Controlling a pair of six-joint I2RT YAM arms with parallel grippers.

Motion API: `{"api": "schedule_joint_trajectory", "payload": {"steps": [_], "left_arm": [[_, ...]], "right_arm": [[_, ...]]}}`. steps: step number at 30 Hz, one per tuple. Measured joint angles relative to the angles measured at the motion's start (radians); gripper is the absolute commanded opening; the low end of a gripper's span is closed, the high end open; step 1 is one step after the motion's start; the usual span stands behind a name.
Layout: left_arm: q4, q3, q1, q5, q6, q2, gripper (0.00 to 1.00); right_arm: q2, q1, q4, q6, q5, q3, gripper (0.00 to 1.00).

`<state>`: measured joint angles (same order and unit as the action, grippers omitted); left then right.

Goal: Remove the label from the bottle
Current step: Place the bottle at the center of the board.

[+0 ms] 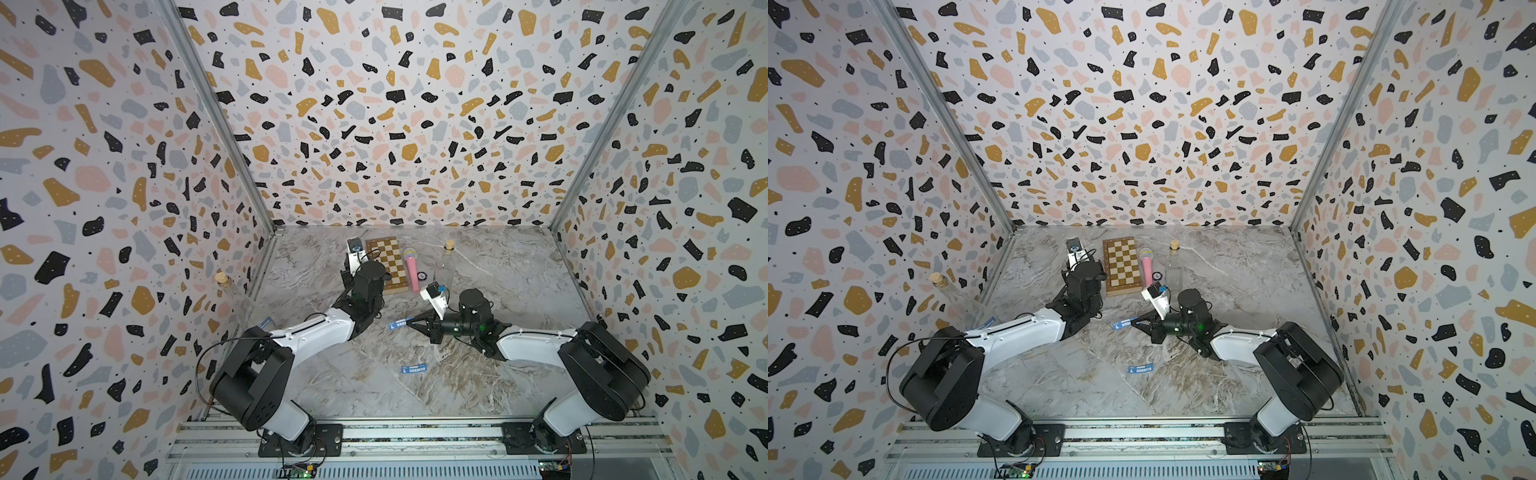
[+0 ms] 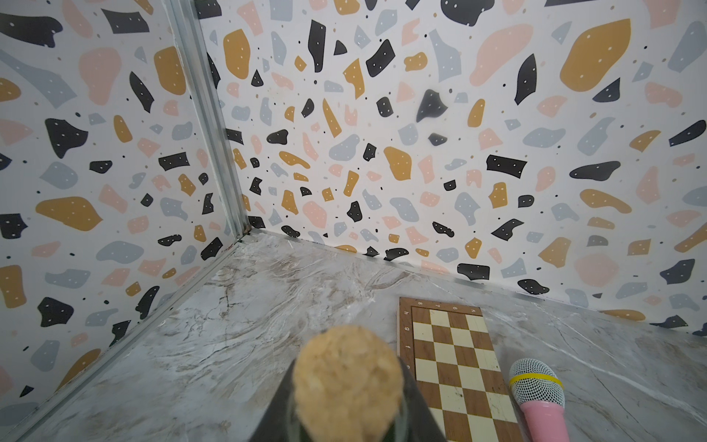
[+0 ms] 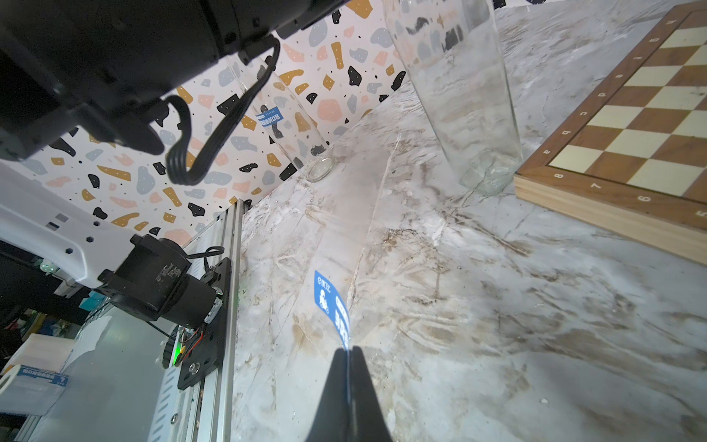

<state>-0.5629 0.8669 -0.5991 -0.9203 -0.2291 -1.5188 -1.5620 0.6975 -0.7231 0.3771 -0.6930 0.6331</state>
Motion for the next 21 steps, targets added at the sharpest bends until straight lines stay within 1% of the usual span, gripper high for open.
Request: {"api": "schedule_joint_trajectory", "payload": {"steps": [2,4,7,10,21], "left_arm": [[0.0,0.0,0.001,0.0,-0.003,0.0,0.0],[0.0,0.0,0.001,0.0,-0.004,0.0,0.08],[0.0,0.0,0.002,0.0,-0.006,0.0,0.17],[0.0,0.0,0.003,-0.001,-0.011,0.0,0.24],[0.001,0.0,0.003,0.0,-0.02,0.0,0.39]], "right_arm": [[0.0,0.0,0.005,0.0,-0.003,0.006,0.0],[0.0,0.0,0.005,0.0,-0.003,0.01,0.0],[-0.002,0.0,0.006,0.0,-0.007,0.011,0.0],[-0.006,0.0,0.005,0.001,-0.01,0.011,0.0],[-0.011,0.0,0.006,0.008,-0.017,0.011,0.0]]}}
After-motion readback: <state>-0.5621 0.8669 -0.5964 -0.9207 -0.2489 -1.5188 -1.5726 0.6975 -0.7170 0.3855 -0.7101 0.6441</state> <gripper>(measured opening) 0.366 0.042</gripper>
